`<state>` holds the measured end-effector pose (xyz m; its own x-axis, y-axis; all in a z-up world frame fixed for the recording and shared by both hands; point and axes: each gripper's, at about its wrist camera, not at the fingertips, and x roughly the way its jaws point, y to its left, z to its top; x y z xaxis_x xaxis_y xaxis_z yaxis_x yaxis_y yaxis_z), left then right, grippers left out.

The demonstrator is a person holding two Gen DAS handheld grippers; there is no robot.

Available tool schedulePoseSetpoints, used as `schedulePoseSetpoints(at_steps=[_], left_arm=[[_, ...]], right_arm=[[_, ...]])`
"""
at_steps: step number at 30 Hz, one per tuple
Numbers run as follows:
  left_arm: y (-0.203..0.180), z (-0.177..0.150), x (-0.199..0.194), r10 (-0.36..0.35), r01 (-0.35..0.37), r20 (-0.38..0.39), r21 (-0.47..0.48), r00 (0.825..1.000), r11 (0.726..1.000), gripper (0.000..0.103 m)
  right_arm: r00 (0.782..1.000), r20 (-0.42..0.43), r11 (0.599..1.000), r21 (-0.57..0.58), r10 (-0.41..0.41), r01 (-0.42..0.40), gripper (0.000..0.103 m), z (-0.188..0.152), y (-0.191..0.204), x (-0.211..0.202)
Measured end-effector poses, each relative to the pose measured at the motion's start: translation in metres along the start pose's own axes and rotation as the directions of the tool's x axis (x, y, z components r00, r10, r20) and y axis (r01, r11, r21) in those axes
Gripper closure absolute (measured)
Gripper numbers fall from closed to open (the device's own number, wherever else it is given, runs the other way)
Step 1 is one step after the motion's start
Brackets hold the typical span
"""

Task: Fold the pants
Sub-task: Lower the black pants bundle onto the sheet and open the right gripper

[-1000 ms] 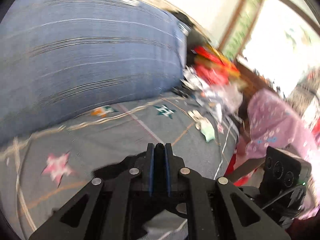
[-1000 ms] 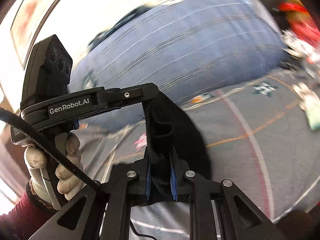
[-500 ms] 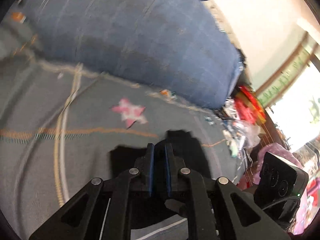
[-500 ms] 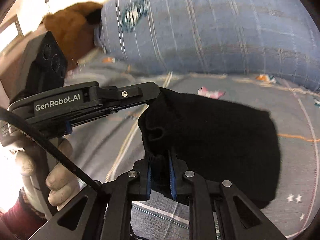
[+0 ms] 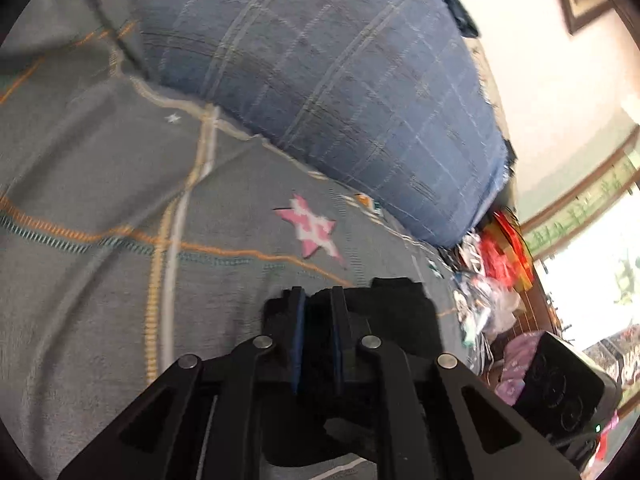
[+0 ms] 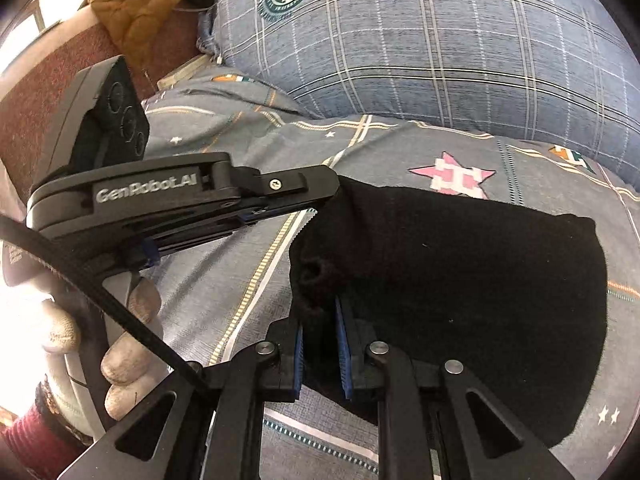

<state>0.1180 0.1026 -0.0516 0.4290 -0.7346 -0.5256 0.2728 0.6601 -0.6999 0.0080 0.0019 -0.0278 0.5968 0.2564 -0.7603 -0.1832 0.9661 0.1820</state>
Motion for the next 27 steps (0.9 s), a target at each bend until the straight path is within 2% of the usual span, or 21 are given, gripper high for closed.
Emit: schedulePoseSetpoints(at_steps=[2, 3, 5, 8, 9, 12, 14, 16, 18, 20, 22, 23, 25, 27], left_arm=[[0.010, -0.004, -0.001, 0.025, -0.025, 0.002, -0.036, 1.000, 0.999, 0.090], [0.014, -0.007, -0.003, 0.043, -0.043, 0.003, -0.052, 0.999, 0.998, 0.086], [0.022, -0.012, -0.010, 0.083, -0.082, 0.006, -0.090, 0.997, 0.993, 0.078], [0.027, -0.017, -0.029, 0.121, -0.116, 0.039, -0.116, 0.992, 0.986, 0.074], [0.029, -0.018, -0.037, 0.140, -0.132, 0.054, -0.126, 0.989, 0.983, 0.071], [0.025, -0.020, -0.057, 0.193, -0.179, 0.095, -0.136, 0.977, 0.974, 0.070], [0.011, -0.020, -0.064, 0.202, -0.190, 0.117, -0.103, 0.972, 0.976, 0.070], [-0.017, -0.021, -0.062, 0.177, -0.174, 0.122, -0.030, 0.977, 0.984, 0.070], [-0.042, -0.024, -0.049, 0.161, -0.166, 0.105, 0.033, 0.981, 0.986, 0.060], [-0.061, -0.028, -0.030, 0.172, -0.180, 0.097, 0.082, 0.980, 0.980, 0.057], [-0.072, -0.030, -0.005, 0.225, -0.235, 0.084, 0.128, 0.971, 0.964, 0.057], [-0.073, -0.030, 0.008, 0.250, -0.258, 0.071, 0.143, 0.966, 0.956, 0.057], [-0.063, -0.031, 0.034, 0.328, -0.328, 0.023, 0.148, 0.944, 0.933, 0.057], [-0.045, -0.034, 0.050, 0.353, -0.348, -0.036, 0.103, 0.935, 0.932, 0.057]], right_arm=[[1.000, -0.008, 1.000, -0.015, 0.014, -0.014, 0.078, -0.004, 0.002, 0.005], [0.999, 0.001, 0.999, -0.009, 0.035, -0.035, 0.074, -0.007, 0.002, 0.005], [0.996, 0.013, 0.996, 0.004, 0.088, -0.088, 0.049, -0.011, 0.000, 0.001], [0.991, 0.033, 0.992, -0.007, 0.129, -0.129, 0.034, -0.022, 0.002, -0.014], [0.991, 0.035, 0.991, -0.016, 0.131, -0.131, 0.032, -0.028, 0.002, -0.022], [0.990, 0.037, 0.991, -0.006, 0.133, -0.133, 0.030, -0.042, -0.005, -0.041], [0.990, 0.046, 0.990, 0.023, 0.136, -0.138, 0.030, -0.051, -0.019, -0.058], [0.990, 0.077, 0.991, 0.059, 0.119, -0.123, 0.030, -0.056, -0.036, -0.074], [0.988, 0.138, 0.990, 0.112, 0.075, -0.090, 0.030, -0.054, -0.061, -0.091], [0.984, 0.175, 0.983, 0.180, -0.009, -0.024, 0.030, -0.048, -0.085, -0.099], [0.976, 0.201, 0.970, 0.241, -0.085, 0.035, 0.030, -0.042, -0.108, -0.099], [0.974, 0.199, 0.965, 0.256, -0.110, 0.056, 0.030, -0.039, -0.114, -0.096], [0.975, 0.174, 0.955, 0.284, -0.140, 0.086, 0.030, -0.035, -0.129, -0.082], [0.982, 0.133, 0.951, 0.297, -0.132, 0.088, 0.030, -0.034, -0.136, -0.065]])
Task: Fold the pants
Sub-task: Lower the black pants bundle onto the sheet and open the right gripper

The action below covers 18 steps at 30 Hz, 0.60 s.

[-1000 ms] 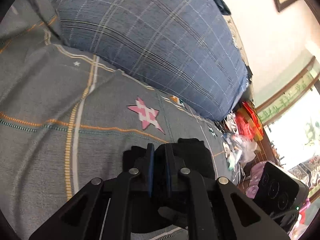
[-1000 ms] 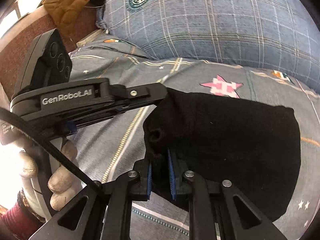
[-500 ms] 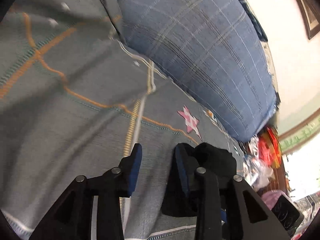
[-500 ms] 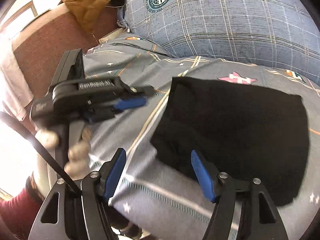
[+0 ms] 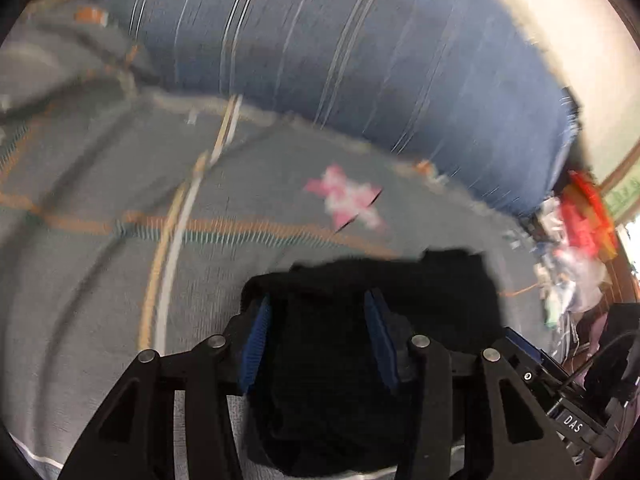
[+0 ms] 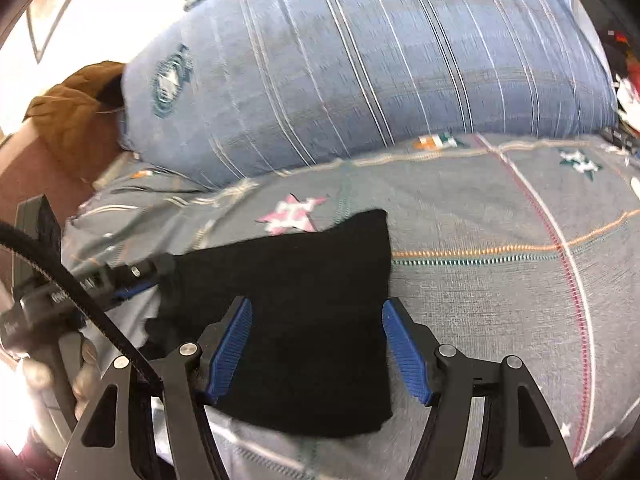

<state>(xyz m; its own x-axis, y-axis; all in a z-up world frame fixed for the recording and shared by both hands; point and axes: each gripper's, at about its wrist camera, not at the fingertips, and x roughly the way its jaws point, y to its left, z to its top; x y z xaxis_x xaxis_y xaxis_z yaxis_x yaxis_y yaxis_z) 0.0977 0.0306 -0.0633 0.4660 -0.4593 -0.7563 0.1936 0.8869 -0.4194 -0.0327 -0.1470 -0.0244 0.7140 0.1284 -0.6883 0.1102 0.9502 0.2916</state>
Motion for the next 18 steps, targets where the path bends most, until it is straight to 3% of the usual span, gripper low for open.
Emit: schedulePoseSetpoints(at_steps=[2, 3, 5, 9, 12, 14, 18], left_arm=[[0.011, -0.007, 0.003, -0.016, 0.016, 0.014, -0.035, 1.000, 0.999, 0.049], [0.014, -0.010, 0.002, -0.001, 0.002, 0.023, -0.037, 1.000, 0.999, 0.035], [0.019, -0.015, 0.000, 0.034, -0.032, 0.038, -0.045, 0.999, 0.998, 0.022], [0.032, -0.024, -0.014, -0.001, 0.005, 0.047, -0.081, 0.999, 0.997, 0.022], [0.026, -0.029, -0.034, 0.065, -0.062, 0.095, -0.029, 0.993, 0.998, 0.022], [0.022, -0.035, -0.037, 0.115, -0.116, 0.086, 0.011, 0.990, 0.993, 0.022], [0.030, -0.047, -0.034, 0.114, -0.113, 0.054, -0.023, 0.992, 0.993, 0.022]], right_arm=[[0.999, -0.053, 1.000, 0.017, -0.001, 0.002, 0.030, -0.005, -0.003, 0.019], [0.998, -0.061, 1.000, 0.026, 0.002, 0.000, 0.030, -0.008, -0.006, 0.023], [0.999, -0.050, 0.999, 0.043, -0.013, 0.015, 0.018, -0.013, -0.012, 0.024], [0.999, -0.037, 0.997, 0.074, -0.035, 0.038, 0.013, -0.013, -0.020, 0.016], [0.996, 0.019, 0.995, 0.053, -0.083, 0.082, 0.013, -0.009, -0.015, -0.005], [0.994, 0.046, 0.995, 0.040, -0.098, 0.096, 0.013, -0.005, -0.011, -0.015], [0.996, 0.063, 0.996, 0.056, -0.070, 0.067, 0.013, 0.000, -0.007, -0.023]])
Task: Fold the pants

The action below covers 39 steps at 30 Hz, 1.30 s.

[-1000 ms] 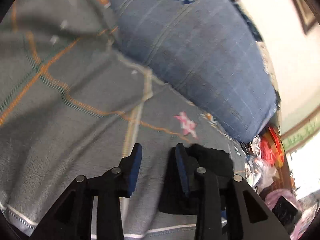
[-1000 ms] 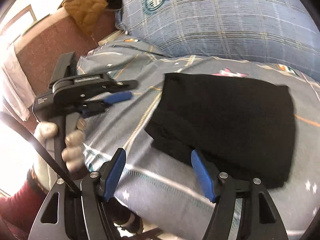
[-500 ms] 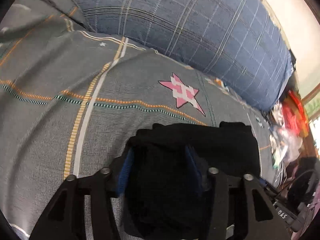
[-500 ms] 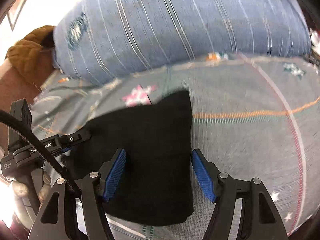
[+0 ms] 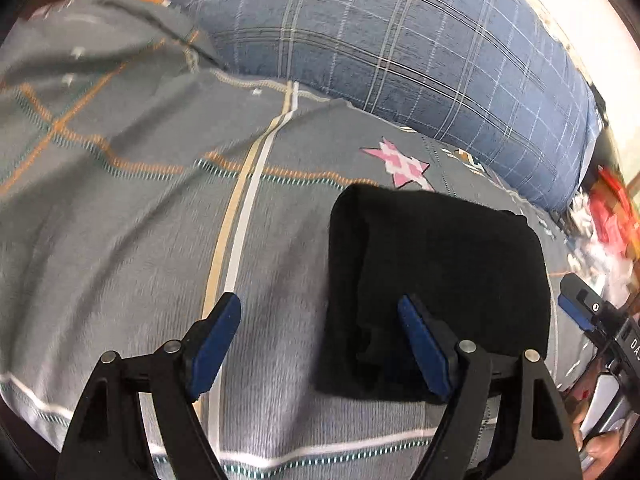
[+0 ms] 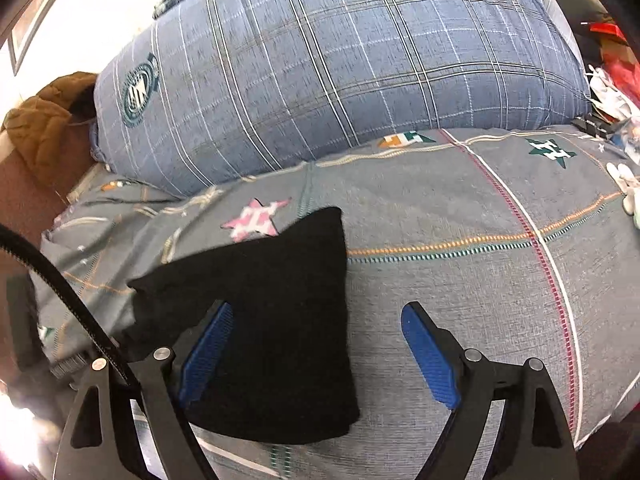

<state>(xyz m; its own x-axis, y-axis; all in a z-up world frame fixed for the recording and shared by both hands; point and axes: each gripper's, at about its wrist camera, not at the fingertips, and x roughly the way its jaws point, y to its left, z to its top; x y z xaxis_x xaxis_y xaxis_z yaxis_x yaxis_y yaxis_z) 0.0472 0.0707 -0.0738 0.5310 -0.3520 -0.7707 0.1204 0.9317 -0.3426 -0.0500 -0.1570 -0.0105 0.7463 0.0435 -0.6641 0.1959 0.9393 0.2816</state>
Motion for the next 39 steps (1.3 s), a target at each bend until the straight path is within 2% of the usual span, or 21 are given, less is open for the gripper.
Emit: schedulePoseSetpoints(at_steps=[4, 7, 11, 18, 24, 39], left_arm=[[0.007, -0.005, -0.015, -0.001, 0.001, 0.004, -0.029, 1.000, 1.000, 0.022], [-0.002, -0.010, -0.038, 0.036, -0.037, 0.057, 0.018, 0.998, 0.999, 0.022], [-0.022, -0.022, -0.071, 0.160, -0.179, 0.167, 0.103, 0.973, 0.978, 0.022], [-0.050, -0.037, -0.106, 0.212, -0.259, 0.247, 0.177, 0.945, 0.950, 0.022], [-0.071, -0.044, -0.120, 0.197, -0.265, 0.282, 0.224, 0.939, 0.938, 0.022], [-0.078, -0.054, -0.113, 0.187, -0.238, 0.232, 0.216, 0.954, 0.947, 0.022]], right_arm=[[1.000, -0.014, 1.000, 0.003, 0.009, -0.009, 0.013, -0.003, 0.010, 0.000], [1.000, -0.010, 1.000, 0.015, 0.014, -0.014, 0.013, -0.013, 0.015, -0.005], [1.000, -0.018, 1.000, 0.015, 0.009, -0.009, 0.013, -0.029, 0.018, -0.012], [1.000, 0.015, 0.998, -0.062, -0.026, 0.027, 0.013, -0.052, 0.027, -0.039], [0.998, 0.042, 0.998, -0.051, -0.041, 0.043, 0.012, -0.060, 0.017, -0.059], [0.995, 0.072, 0.997, -0.037, -0.069, 0.072, 0.012, -0.064, 0.003, -0.075]])
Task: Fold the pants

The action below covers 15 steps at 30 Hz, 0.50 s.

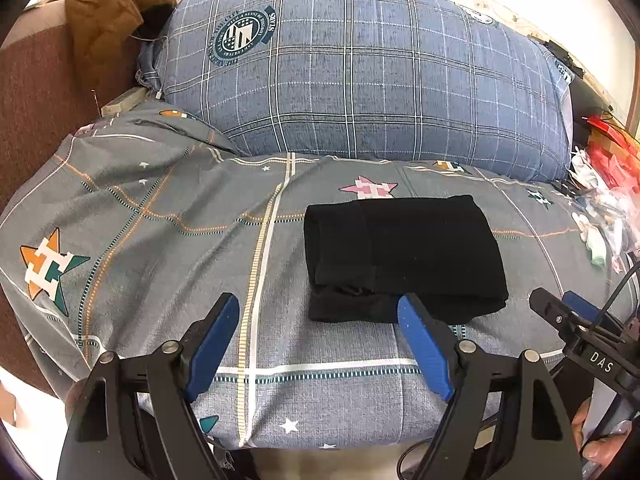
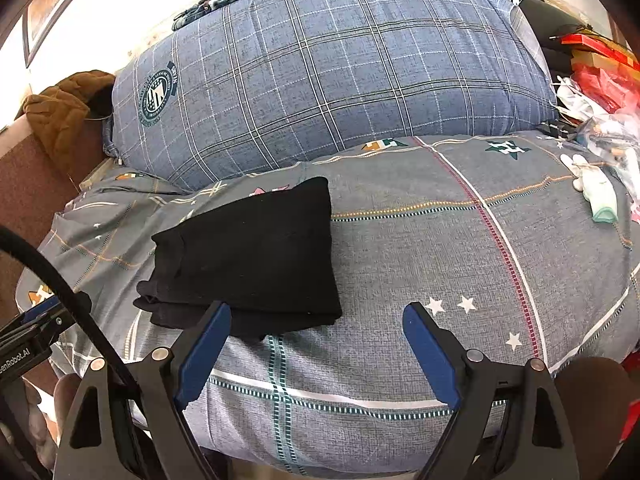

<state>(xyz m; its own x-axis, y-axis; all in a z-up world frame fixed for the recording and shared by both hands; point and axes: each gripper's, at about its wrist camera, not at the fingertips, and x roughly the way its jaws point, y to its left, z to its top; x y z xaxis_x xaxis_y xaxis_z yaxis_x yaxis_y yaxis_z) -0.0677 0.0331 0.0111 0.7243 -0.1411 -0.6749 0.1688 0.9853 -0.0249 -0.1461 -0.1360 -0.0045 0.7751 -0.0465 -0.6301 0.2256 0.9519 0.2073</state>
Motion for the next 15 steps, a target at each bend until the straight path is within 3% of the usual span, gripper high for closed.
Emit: schedulePoseSetpoints(at_steps=[15], left_arm=[[-0.005, -0.002, -0.007, 0.018, -0.018, 0.033, 0.008, 0.999, 1.000, 0.022]], right_arm=[[0.999, 0.036, 1.000, 0.003, -0.019, 0.019, 0.012, 0.002, -0.003, -0.010]])
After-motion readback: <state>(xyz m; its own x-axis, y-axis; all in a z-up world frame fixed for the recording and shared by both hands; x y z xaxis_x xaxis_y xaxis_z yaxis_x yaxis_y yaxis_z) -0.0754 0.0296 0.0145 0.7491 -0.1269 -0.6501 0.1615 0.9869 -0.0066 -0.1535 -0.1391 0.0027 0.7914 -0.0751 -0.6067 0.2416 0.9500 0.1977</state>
